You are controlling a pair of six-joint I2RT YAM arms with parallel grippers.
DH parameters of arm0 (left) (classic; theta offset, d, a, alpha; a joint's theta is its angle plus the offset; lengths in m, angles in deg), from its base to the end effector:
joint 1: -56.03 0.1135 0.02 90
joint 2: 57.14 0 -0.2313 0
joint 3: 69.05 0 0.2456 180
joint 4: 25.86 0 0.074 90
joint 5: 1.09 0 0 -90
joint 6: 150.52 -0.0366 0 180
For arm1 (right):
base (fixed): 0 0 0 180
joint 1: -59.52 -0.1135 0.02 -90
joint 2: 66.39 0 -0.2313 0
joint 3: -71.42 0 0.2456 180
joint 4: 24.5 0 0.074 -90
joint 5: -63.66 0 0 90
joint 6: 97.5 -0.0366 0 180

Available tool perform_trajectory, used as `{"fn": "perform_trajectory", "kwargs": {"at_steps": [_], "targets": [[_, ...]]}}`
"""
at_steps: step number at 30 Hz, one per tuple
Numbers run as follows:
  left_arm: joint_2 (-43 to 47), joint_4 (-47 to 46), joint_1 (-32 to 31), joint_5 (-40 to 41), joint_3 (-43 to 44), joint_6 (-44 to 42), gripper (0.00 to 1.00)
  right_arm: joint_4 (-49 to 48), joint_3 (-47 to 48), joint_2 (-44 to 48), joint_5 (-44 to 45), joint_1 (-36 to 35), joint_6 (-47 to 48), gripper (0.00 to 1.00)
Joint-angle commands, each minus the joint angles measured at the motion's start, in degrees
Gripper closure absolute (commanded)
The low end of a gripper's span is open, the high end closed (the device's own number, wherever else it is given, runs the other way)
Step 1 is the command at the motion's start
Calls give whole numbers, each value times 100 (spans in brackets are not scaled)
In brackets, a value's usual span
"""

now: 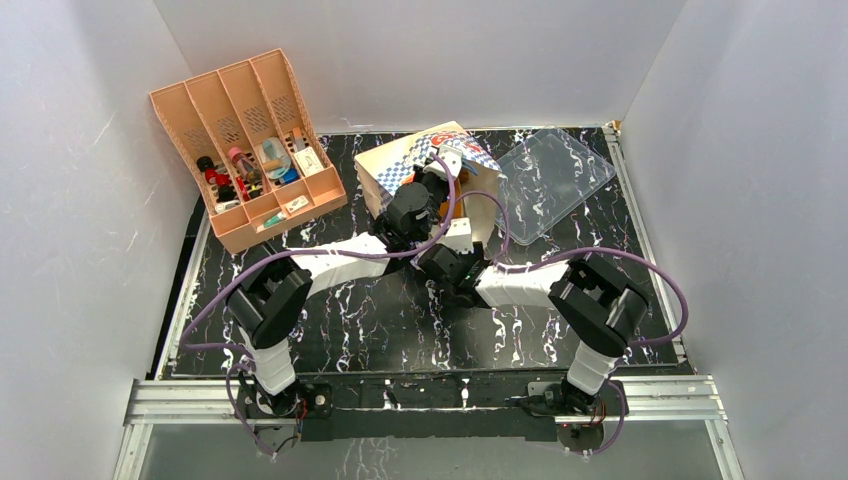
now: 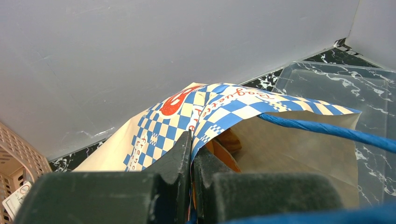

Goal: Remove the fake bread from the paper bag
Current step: Take out the fake bread from the paper bag.

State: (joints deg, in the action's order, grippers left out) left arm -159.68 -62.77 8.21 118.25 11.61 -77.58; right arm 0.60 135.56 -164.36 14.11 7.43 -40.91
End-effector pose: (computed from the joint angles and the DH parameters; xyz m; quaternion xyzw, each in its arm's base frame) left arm 0.2822 -0.2847 0.2752 0.1462 0.6046 -0.0550 0.7810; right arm 0.2084 0.2289 0.1186 -0.0554 0.9071 -0.0740 0.4106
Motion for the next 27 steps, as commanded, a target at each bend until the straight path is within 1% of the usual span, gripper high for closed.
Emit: {"fn": "perform_trajectory", "kwargs": {"at_steps": [1, 2, 3, 4, 5, 6, 8, 15, 17, 19, 22, 27], "targets": [[300, -213, 7, 47, -77, 97, 100, -492, -96, -46, -131, 51, -107, 41], [300, -213, -6, 45, -78, 97, 100, -513, -111, -46, -155, 51, -97, 44], [309, -213, 4, 45, -86, 104, 100, -516, -120, -53, -164, 57, -96, 51], [308, -213, 0, 45, -94, 113, 100, -508, -122, -59, -171, 63, -96, 56], [307, -225, 3, 45, -102, 115, 100, -489, -122, -63, -178, 67, -102, 65], [313, -223, 3, 53, -104, 115, 100, -452, -114, -52, -171, 68, -123, 71], [305, -209, 0, 70, -100, 109, 100, -323, -93, 1, -131, 68, -192, 81], [229, -129, 0, 175, 55, 62, 100, 369, 126, 436, 73, 68, -374, 89], [179, -107, 0, 215, 144, -11, 100, 642, 241, 591, 86, 68, -371, 94], [104, -55, 0, 257, 267, -93, 100, 872, 337, 776, 76, 68, -328, 97], [-17, 13, 3, 302, 464, -197, 100, 1152, 505, 1078, 5, 68, -216, 100], [-184, 121, 0, 353, 708, -262, 100, 1725, 770, 1367, -151, 68, -182, 100]]}}
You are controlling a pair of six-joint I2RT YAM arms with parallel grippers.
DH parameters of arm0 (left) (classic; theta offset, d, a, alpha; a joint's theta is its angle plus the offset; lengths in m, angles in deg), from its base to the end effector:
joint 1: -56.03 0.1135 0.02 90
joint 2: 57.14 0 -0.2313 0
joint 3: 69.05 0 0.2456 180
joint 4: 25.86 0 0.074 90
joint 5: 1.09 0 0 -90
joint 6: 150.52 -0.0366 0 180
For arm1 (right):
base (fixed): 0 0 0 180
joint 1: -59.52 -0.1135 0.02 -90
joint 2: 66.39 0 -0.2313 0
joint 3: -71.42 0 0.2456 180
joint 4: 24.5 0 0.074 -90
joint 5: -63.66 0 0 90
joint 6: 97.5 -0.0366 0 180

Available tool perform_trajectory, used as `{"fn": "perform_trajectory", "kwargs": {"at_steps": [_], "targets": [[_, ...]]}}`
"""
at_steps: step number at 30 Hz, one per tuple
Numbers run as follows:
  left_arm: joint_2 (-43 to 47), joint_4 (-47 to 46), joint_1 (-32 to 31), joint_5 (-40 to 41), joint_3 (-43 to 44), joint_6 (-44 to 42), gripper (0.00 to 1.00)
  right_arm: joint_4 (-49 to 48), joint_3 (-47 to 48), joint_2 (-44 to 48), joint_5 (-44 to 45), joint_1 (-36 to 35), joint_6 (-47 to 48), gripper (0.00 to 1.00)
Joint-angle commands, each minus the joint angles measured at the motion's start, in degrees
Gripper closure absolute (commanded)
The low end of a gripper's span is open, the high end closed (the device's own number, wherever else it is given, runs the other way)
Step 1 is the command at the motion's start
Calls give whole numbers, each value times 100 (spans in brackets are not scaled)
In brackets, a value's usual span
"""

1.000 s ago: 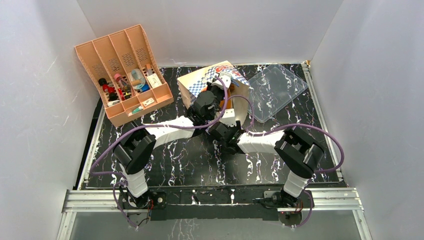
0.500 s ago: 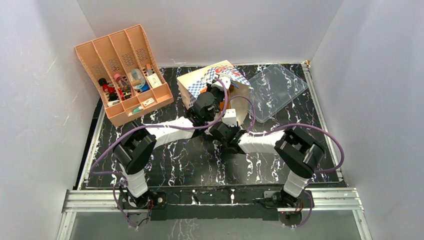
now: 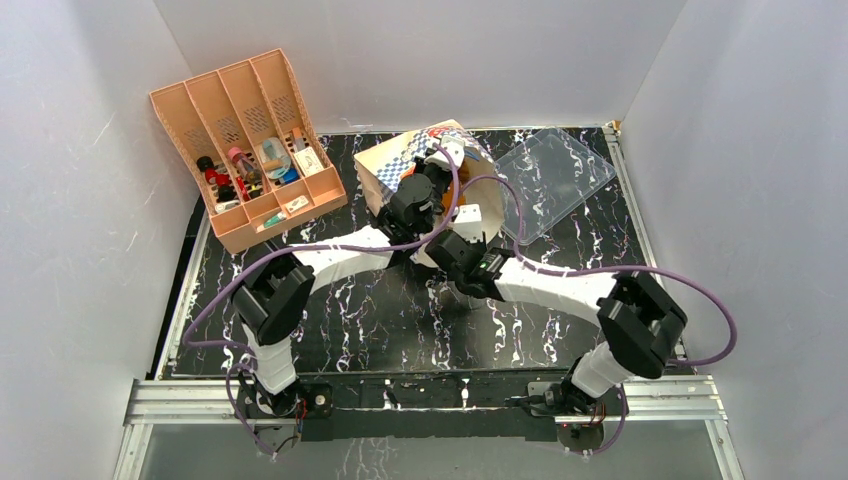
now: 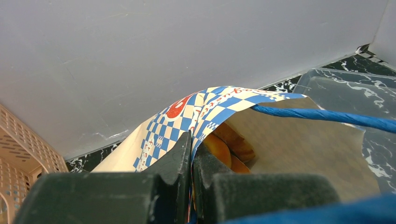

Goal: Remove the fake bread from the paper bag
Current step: Take out the fake bread from the paper bag.

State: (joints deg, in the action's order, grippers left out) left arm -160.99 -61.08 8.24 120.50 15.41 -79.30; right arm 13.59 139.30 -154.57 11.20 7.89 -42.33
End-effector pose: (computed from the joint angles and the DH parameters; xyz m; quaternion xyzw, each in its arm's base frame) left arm 0.2885 -0.2895 0.2852 0.1369 0.6042 -0.0334 0.7843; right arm 0.2018 0.2190 0.1717 -0.0464 0.9141 -0.0490 0.4000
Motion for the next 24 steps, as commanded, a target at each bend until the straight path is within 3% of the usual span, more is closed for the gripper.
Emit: {"fn": "perform_trajectory", "kwargs": {"at_steps": [1, 15, 24], "targets": [[-71, -35, 2, 128, 358, -90, 100, 483, 409, 467, 126, 22, -37, 100], [-181, -55, -18, 197, 176, -124, 100, 950, 743, 992, -11, 13, 66, 100], [-599, 144, 28, 659, 832, -481, 100, 1445, 658, 1789, -168, -88, -23, 100]]}}
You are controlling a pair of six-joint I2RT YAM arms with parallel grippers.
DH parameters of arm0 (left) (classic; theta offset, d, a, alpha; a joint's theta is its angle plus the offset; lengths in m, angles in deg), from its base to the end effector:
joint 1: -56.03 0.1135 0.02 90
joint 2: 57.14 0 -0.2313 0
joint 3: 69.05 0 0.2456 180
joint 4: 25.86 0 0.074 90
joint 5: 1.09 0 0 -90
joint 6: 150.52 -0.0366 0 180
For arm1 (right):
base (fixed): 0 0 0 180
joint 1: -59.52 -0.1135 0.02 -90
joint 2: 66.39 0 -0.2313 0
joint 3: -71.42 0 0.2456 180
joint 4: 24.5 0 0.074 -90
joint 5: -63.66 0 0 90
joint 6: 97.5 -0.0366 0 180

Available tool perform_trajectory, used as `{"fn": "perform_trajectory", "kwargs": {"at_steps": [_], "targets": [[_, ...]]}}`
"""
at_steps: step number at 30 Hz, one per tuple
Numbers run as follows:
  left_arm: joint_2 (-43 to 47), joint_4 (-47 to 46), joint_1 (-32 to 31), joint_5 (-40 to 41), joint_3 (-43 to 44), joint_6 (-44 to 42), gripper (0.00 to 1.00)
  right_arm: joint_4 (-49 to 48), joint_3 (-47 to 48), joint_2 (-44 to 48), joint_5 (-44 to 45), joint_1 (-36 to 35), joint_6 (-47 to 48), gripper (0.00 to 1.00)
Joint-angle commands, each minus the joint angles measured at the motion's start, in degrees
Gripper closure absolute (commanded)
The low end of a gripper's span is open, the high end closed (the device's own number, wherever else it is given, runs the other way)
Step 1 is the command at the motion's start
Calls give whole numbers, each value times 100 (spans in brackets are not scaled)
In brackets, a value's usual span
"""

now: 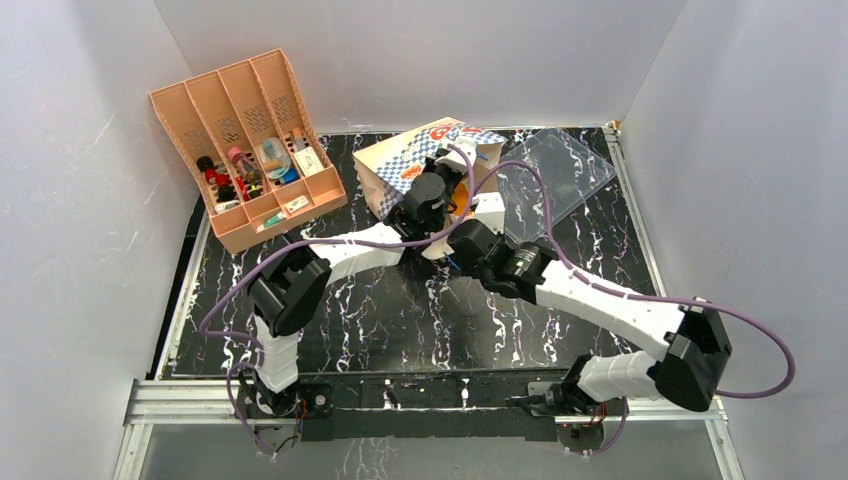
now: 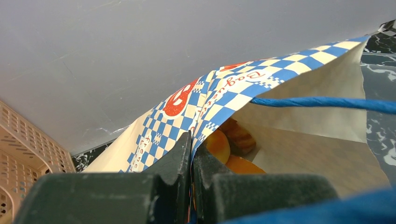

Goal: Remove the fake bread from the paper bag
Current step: Take out the fake bread from the paper bag.

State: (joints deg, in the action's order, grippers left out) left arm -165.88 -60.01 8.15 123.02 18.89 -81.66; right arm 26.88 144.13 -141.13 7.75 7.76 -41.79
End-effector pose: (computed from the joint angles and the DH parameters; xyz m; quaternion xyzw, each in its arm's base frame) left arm 0.3005 -0.3018 0.2694 0.1463 0.6189 0.0035 0.7717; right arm 0.1812 0.1968 0.2442 -0.0469 0.9112 0.0013 0.4093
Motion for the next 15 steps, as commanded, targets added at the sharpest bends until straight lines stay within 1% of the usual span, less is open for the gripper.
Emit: {"fn": "perform_trajectory", "kwargs": {"at_steps": [1, 5, 15], "targets": [[-183, 137, 66, 442, 629, -275, 100, 174, 192, 529, 184, -88, -94, 100], [-426, 548, 229, 479, 1294, -331, 100, 438, 320, 824, 221, -114, -122, 100], [-1078, 1292, 544, 411, 2625, -277, 100, 890, 583, 1394, 183, -141, -57, 100]]}}
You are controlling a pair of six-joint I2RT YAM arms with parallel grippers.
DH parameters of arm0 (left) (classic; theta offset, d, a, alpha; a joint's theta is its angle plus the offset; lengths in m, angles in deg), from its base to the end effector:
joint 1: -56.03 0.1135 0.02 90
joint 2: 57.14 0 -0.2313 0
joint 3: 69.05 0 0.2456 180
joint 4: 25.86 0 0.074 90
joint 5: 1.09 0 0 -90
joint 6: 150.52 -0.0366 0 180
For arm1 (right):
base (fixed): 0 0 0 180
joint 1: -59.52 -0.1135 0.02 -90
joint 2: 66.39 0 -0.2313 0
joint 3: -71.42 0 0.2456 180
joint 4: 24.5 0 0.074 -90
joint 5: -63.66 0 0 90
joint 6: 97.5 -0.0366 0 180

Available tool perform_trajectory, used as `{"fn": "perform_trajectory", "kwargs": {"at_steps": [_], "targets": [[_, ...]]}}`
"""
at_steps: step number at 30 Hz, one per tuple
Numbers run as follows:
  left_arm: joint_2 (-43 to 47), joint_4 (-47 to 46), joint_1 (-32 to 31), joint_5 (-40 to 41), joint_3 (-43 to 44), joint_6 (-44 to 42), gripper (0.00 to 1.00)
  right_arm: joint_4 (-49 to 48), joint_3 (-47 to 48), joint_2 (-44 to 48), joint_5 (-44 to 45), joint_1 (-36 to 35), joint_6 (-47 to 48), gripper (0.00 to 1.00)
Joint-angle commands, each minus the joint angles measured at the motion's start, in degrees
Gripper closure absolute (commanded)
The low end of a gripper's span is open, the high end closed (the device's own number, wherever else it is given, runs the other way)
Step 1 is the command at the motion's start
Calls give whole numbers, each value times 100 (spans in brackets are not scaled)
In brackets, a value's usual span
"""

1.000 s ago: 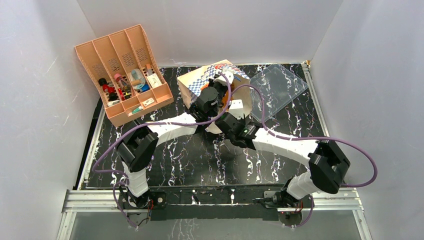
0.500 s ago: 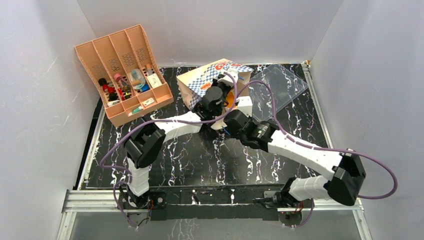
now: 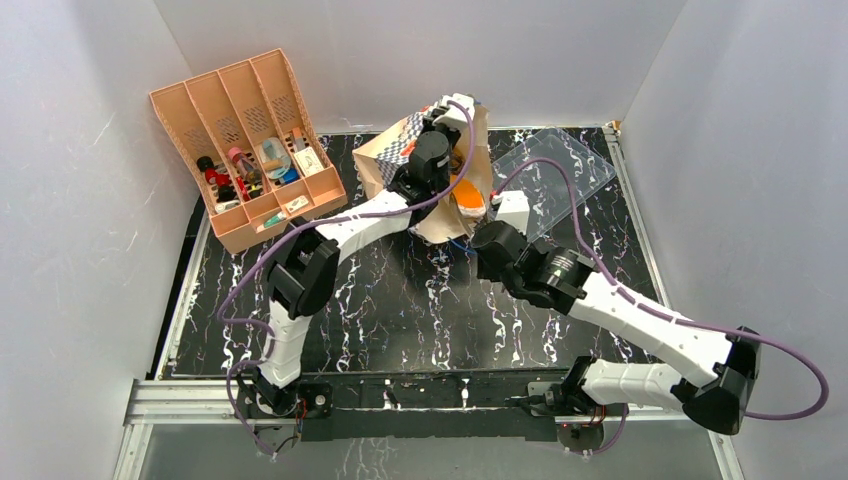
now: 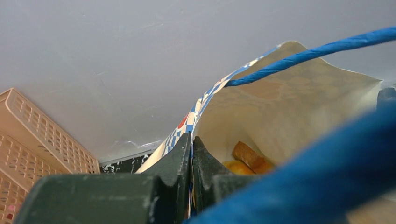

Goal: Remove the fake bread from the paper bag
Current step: Take out the fake bread from the paper bag.

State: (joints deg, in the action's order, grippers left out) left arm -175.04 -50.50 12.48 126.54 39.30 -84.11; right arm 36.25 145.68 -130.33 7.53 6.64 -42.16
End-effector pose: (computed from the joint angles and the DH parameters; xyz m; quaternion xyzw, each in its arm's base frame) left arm 0.3559 -0.3075 0.3040 0.1050 0.6212 0.0629 0.7740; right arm 0.1530 0.1683 0.2848 -0.0452 0.9044 0.0261 0.4234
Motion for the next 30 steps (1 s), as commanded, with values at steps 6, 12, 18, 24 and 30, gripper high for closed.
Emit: {"fn": "perform_trajectory", "kwargs": {"at_steps": [6, 12, 18, 24, 30], "targets": [[-547, 715, 189, 87, 1147, 1, 100, 92, 689, 576, 221, -38, 70, 100], [-894, 916, 261, 94, 1556, 3, 100, 280, 1085, 796, 329, -47, 98, 100], [-1122, 1111, 325, 102, 1908, 75, 100, 466, 1548, 829, 540, -45, 158, 100], [-1112, 1160, 380, 76, 1896, 137, 100, 659, 1872, 905, 769, -40, 152, 100], [-1086, 1205, 432, 73, 1829, 177, 100, 809, 2204, 996, 965, -46, 113, 100]]}}
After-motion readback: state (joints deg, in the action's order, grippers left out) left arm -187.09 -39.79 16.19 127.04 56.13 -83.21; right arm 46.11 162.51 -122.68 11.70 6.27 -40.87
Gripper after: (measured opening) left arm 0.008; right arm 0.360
